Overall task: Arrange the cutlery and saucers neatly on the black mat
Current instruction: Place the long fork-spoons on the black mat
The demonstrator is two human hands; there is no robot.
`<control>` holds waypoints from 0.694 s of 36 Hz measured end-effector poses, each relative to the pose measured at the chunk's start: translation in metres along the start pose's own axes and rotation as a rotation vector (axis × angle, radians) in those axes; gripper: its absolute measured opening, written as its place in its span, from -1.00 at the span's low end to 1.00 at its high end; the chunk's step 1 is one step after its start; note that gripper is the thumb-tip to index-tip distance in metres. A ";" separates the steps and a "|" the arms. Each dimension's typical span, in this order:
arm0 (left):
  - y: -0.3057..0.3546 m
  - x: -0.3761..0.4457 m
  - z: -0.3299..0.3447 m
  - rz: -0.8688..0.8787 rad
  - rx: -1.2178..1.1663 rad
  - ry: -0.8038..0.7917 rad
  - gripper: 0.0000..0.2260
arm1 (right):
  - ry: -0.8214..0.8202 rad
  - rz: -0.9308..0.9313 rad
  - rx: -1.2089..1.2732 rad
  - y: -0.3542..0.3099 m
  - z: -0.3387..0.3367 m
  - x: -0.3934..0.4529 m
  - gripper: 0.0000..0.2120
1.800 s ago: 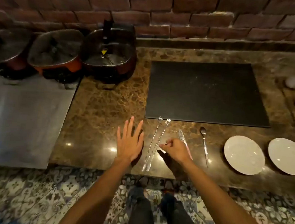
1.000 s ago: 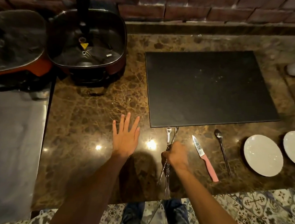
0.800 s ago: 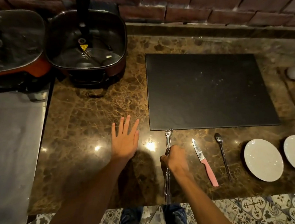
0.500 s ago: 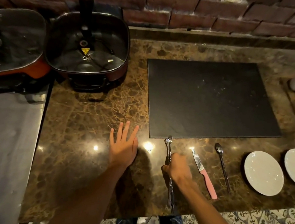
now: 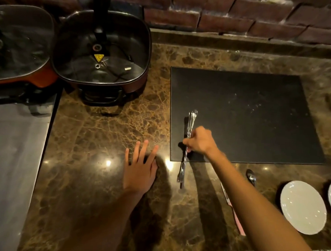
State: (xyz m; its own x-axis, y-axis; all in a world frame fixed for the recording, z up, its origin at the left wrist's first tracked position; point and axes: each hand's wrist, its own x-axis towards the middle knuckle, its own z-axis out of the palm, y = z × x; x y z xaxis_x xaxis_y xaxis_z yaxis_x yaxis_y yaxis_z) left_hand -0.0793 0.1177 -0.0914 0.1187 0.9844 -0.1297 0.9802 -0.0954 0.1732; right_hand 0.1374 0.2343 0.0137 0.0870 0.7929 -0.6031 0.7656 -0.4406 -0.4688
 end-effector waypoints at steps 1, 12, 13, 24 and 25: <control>0.000 0.000 0.000 0.000 0.004 0.001 -0.49 | 0.005 -0.001 0.001 -0.005 -0.005 0.013 -0.81; 0.002 0.000 -0.005 0.001 -0.003 0.001 -0.51 | 0.112 0.026 -0.002 -0.031 -0.020 0.083 -0.82; 0.002 0.000 -0.006 0.000 -0.002 -0.001 -0.51 | 0.129 0.015 0.000 -0.030 -0.019 0.085 -0.82; 0.000 0.001 -0.003 0.004 -0.004 0.005 -0.50 | 0.207 -0.034 0.124 0.009 -0.014 0.045 -0.85; 0.000 0.000 -0.002 0.006 -0.005 0.009 -0.51 | 0.227 -0.023 0.154 0.019 -0.016 0.035 -0.88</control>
State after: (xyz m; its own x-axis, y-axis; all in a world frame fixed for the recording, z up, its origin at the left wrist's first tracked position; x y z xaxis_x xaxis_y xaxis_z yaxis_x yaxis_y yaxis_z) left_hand -0.0800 0.1183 -0.0900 0.1230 0.9851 -0.1203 0.9787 -0.1003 0.1789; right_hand 0.1650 0.2601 -0.0059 0.2245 0.8698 -0.4394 0.6644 -0.4665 -0.5839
